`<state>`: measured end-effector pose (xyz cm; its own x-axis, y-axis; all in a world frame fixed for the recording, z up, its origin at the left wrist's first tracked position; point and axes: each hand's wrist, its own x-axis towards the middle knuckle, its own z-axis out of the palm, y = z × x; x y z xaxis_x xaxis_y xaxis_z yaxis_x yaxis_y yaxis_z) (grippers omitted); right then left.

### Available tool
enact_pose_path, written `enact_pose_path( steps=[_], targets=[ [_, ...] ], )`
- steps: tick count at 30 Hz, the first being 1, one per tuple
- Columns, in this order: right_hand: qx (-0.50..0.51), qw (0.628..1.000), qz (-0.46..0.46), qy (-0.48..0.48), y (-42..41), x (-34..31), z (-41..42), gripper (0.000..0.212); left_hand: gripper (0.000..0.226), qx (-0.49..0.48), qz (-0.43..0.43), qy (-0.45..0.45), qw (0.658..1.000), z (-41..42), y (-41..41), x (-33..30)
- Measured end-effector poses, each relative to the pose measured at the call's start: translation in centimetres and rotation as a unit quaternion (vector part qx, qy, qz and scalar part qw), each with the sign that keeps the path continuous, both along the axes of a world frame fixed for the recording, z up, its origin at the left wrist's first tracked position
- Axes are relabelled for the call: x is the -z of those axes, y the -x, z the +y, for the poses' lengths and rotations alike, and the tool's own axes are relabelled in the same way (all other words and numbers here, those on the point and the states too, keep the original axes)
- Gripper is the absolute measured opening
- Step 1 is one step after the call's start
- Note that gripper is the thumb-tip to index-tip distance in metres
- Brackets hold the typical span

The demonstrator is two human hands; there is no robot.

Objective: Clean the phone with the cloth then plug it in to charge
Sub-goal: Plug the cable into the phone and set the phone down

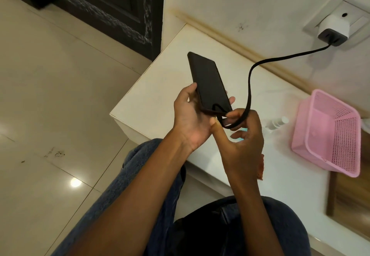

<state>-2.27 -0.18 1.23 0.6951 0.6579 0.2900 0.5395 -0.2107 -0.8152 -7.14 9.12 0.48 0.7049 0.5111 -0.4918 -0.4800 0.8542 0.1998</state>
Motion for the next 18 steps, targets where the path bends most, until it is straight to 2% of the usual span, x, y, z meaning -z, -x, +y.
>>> enact_pose_path(
  steps=[3,6,11,18],
  targets=[
    [-0.005,0.989,0.144,0.023,0.5,0.4,-0.1,0.014,0.045,-0.035,-0.029,0.016,0.999,0.3,0.1,0.4],
    [-0.014,0.964,0.257,0.068,0.4,1.0,-0.2,0.022,0.058,-0.047,-0.022,0.005,0.999,0.6,0.2,0.8],
    [-0.051,0.946,0.307,0.092,0.8,1.1,0.1,0.047,0.069,-0.044,-0.015,-0.004,0.999,0.6,-0.1,0.8],
    [-0.048,0.949,0.311,0.025,1.3,1.2,-0.1,0.042,0.072,-0.013,-0.046,-0.015,0.999,0.3,-0.1,0.5]
  ],
)
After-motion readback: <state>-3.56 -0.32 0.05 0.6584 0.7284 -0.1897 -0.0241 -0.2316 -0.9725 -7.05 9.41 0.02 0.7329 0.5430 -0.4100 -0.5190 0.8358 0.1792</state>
